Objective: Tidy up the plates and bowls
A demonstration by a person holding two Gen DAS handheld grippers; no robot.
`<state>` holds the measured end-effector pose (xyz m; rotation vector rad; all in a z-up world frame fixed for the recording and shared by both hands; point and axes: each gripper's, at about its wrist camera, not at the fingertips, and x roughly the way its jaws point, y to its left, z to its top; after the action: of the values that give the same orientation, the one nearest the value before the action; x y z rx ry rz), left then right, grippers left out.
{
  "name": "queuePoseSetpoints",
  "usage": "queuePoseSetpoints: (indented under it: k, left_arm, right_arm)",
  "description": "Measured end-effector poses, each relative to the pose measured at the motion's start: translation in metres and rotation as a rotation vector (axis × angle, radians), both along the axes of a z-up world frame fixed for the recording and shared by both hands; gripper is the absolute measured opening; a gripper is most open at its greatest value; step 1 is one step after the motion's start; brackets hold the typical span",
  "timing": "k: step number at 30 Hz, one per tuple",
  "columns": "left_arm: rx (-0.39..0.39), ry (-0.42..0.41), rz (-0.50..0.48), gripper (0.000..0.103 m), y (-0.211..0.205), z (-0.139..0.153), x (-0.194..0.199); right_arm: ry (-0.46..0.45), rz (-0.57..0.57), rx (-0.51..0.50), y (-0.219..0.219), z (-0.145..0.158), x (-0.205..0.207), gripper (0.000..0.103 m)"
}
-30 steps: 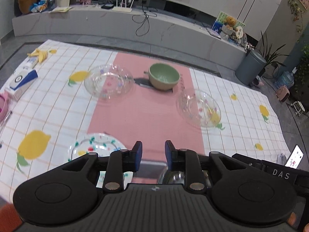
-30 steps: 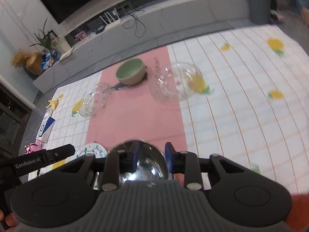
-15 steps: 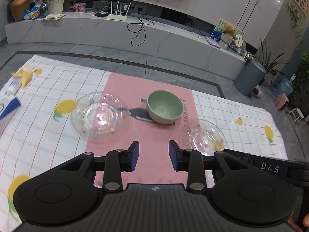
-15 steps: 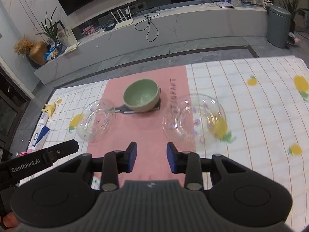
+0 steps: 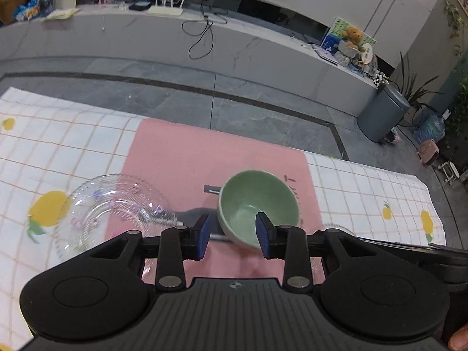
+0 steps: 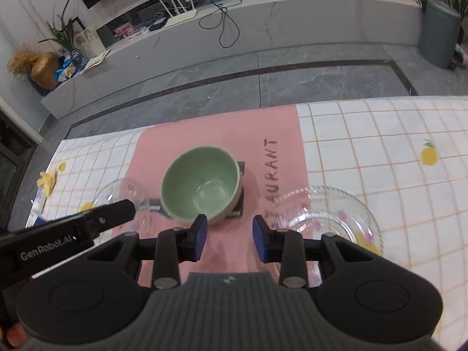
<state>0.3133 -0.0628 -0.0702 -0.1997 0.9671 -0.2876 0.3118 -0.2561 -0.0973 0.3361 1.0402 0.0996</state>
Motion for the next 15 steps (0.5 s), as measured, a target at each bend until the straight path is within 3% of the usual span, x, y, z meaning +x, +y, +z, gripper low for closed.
queuePoseSetpoints:
  k: [4, 8, 15]
  left_arm:
    - [-0.034, 0.058, 0.03, 0.039, 0.0, -0.025, 0.024]
    - [-0.016, 0.091, 0.053, 0.039, -0.002, -0.043, 0.036]
    - [-0.044, 0.13, 0.077, 0.035, -0.005, -0.056, 0.044]
  right_arm:
    - [0.035, -0.013, -0.011, 0.003, -0.018, 0.026, 0.034]
    - [0.063, -0.017, 0.007, 0.004, -0.036, 0.043, 0.033]
    - [0.088, -0.042, 0.042, 0.004, -0.054, 0.054, 0.024]
